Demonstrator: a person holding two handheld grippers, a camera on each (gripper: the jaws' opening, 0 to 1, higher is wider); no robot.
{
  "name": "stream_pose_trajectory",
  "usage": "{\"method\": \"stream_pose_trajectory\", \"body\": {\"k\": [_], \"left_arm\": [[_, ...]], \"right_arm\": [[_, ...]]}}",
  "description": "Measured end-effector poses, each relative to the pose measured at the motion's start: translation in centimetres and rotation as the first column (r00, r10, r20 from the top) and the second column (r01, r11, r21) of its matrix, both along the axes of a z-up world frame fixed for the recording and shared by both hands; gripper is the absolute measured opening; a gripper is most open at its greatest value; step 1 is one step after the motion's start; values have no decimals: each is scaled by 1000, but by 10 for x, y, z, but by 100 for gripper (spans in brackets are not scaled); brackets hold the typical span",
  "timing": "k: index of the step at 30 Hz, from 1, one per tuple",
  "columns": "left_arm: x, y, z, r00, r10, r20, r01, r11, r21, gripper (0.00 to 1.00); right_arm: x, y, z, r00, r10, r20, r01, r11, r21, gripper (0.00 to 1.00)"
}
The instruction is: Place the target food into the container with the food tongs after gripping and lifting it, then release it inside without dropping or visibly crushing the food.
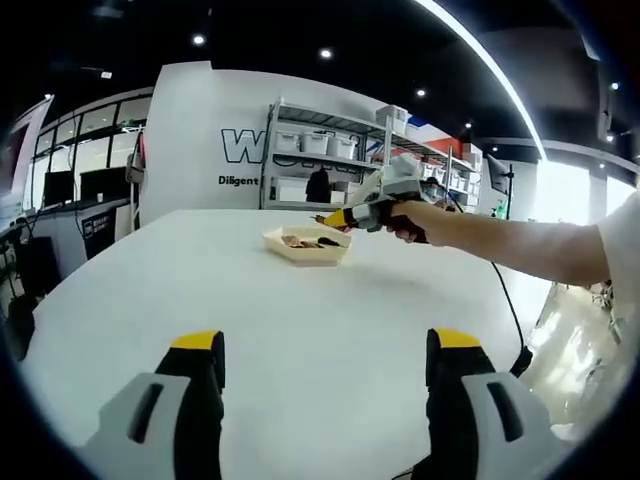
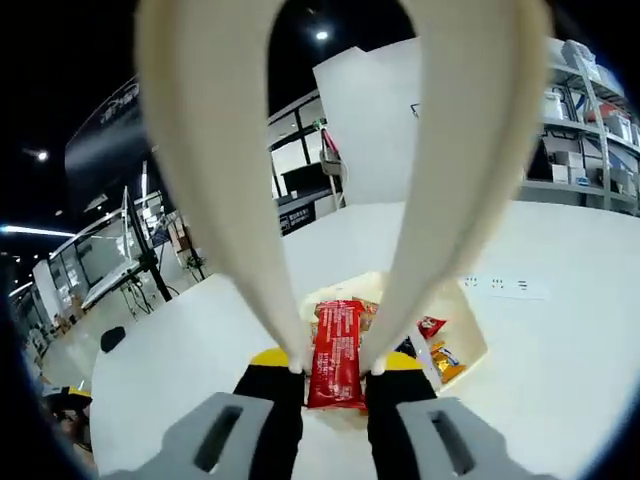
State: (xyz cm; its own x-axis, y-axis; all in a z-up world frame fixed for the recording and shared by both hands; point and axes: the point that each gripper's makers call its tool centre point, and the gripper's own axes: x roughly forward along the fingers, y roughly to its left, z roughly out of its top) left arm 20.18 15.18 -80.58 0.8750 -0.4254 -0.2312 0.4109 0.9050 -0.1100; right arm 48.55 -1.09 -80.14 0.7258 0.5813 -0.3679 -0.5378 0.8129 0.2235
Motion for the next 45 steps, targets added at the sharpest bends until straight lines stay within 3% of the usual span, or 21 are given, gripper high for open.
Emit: {"method": "stream_pose_trajectory", "body": {"k": [5,8,11,16,17,19,22,25,30,35,45], "left_arm": [[2,7,0,1000,17,-1,-17,1000,3,81],[4,10,-3,1000,26,-9,-26,1000,5,81],[5,11,-5,999,30,-16,-30,1000,7,81],[6,13,-9,999,29,-26,-28,999,18,81],[6,14,-11,999,29,-33,-29,999,22,81],[6,16,-12,999,32,-36,-31,999,22,80],[6,20,-11,999,42,-34,-41,999,20,80],[7,23,-12,998,48,-36,-47,999,22,80],[7,26,-12,998,55,-37,-54,998,18,80],[5,27,-15,997,56,-43,-56,998,15,80],[3,28,-14,998,58,-39,-58,998,16,80]], "right_arm": [[12,-5,-12,999,-25,-21,24,1000,-13,17],[9,3,-23,999,5,-54,-6,1000,-17,17],[12,9,-34,999,31,-42,-35,996,-87,17],[19,13,-39,999,17,-46,-22,994,-107,18],[22,8,-43,999,8,-37,-14,986,-165,18],[25,9,-47,1000,6,-20,-10,983,-184,18],[32,8,-46,1000,-9,-21,5,985,-173,18],[38,8,-47,1000,-1,2,1,976,-216,18],[42,10,-46,1000,-10,-11,7,980,-201,20],[40,13,-45,1000,2,-3,-3,976,-216,24],[35,11,-31,1000,-19,-2,18,986,-164,25]]}}
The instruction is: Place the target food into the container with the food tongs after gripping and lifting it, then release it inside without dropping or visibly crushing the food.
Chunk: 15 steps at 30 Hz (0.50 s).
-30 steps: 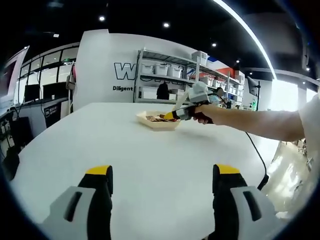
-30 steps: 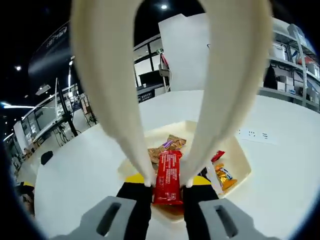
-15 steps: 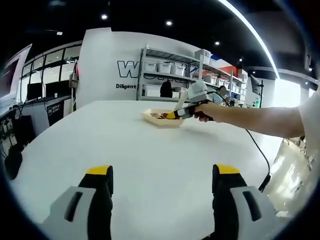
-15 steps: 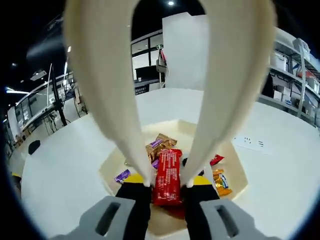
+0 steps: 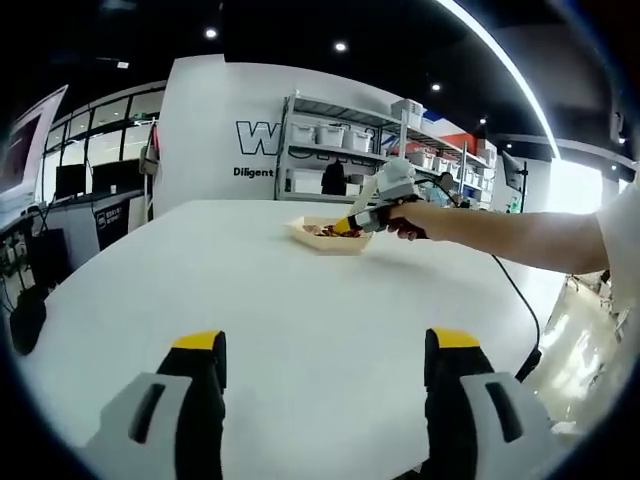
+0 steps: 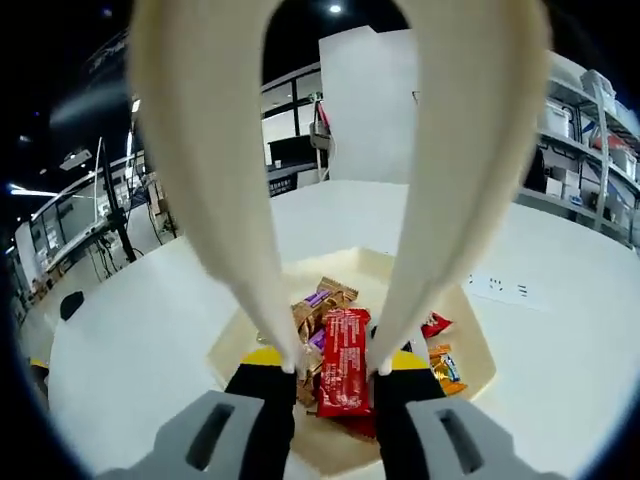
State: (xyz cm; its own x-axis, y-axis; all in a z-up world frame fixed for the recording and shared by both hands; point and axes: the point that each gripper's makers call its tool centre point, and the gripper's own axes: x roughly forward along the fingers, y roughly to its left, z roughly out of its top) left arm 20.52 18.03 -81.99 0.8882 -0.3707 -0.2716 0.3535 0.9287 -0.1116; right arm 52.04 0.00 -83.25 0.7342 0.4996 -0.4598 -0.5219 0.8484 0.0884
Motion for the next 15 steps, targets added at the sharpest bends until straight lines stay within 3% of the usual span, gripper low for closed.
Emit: {"method": "stream_pose_trajectory", "body": {"k": [4,15], "left_arm": [[-1,-3,3,1000,-4,8,4,1000,0,80],[1,-22,4,999,-45,9,45,999,-18,80]], "right_arm": [[-4,-3,8,1000,3,8,-3,1000,13,25],[-41,-12,29,997,52,53,-53,998,18,25]]}}
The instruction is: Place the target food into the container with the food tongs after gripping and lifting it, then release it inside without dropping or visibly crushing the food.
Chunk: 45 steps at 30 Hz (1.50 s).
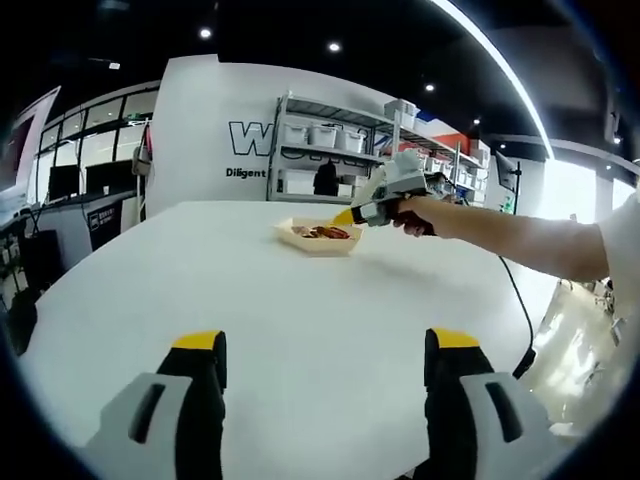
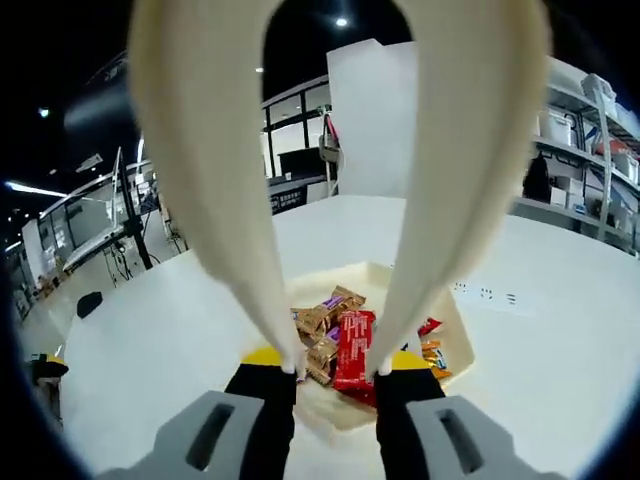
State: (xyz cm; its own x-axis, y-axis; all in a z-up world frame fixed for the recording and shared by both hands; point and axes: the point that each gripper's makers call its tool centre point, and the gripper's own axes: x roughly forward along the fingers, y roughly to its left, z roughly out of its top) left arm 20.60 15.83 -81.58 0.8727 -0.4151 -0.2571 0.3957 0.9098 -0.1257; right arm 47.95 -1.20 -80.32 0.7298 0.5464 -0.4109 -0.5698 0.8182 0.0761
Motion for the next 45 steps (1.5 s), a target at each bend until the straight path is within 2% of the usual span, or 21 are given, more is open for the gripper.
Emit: {"method": "stream_pose_trajectory", "body": {"k": [6,12,14,15,18,23,30,39,45], "left_arm": [[2,-15,1,999,-36,4,36,999,24,80],[6,-25,2,998,-63,6,62,998,22,80],[5,-28,3,997,-72,8,72,997,18,80],[5,-31,4,997,-79,10,79,997,17,80],[4,-35,4,996,-91,10,90,996,12,80],[4,-39,4,994,-107,15,107,994,6,80],[6,-42,4,992,-126,15,126,992,9,80],[6,-47,1,988,-151,5,151,988,30,80],[7,-53,-4,985,-173,-2,173,984,30,80]], "right_arm": [[-23,-5,12,999,21,33,-20,1000,-8,25],[-53,-10,10,999,36,24,-36,999,2,26],[-57,-11,10,999,34,25,-34,999,1,25],[-57,-16,7,999,33,25,-33,999,-29,25],[-69,-17,6,998,51,32,-49,997,-56,25],[-89,-15,10,996,71,50,-68,996,-60,26],[-106,-19,15,995,91,50,-90,996,-14,26],[-120,-30,6,995,81,55,-80,997,-20,26],[-140,-34,-3,995,87,44,-87,996,-21,26]]}}
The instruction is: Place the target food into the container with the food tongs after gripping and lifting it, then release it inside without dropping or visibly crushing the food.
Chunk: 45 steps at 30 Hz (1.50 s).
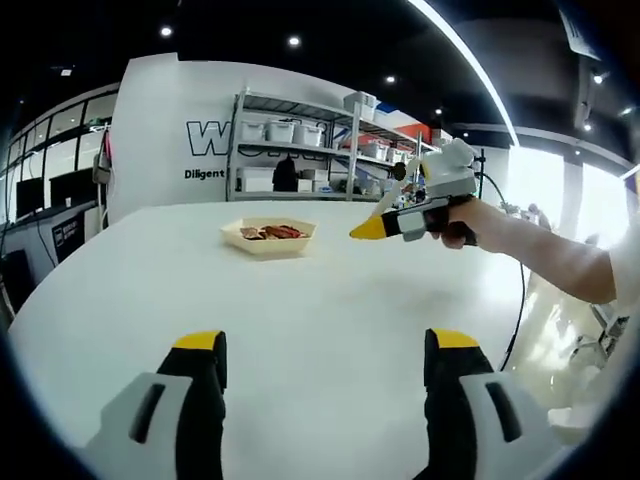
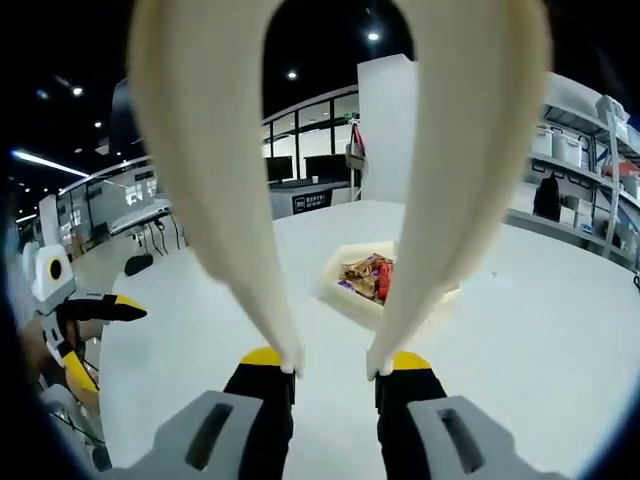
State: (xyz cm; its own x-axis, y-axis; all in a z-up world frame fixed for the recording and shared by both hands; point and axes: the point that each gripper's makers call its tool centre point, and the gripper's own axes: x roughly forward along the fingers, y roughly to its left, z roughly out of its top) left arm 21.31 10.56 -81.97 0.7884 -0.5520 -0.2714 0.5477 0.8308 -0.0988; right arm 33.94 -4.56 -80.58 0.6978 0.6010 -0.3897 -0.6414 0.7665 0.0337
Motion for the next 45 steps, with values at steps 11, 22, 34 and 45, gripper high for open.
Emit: {"method": "stream_pose_trajectory", "body": {"k": [11,22,34,45], "left_arm": [[9,-12,-1,998,-67,9,67,997,-29,75],[6,-37,1,983,-181,8,181,981,-76,69],[-1,-61,-2,954,-301,-2,299,947,-118,51],[-7,-78,-1,924,-383,-9,374,906,-199,41]], "right_arm": [[-32,7,-1,999,30,24,-30,1000,-3,26],[-62,29,0,995,103,6,-103,988,117,26],[-82,35,10,987,159,11,-158,967,202,26],[-119,58,10,941,333,56,-338,924,177,27]]}}
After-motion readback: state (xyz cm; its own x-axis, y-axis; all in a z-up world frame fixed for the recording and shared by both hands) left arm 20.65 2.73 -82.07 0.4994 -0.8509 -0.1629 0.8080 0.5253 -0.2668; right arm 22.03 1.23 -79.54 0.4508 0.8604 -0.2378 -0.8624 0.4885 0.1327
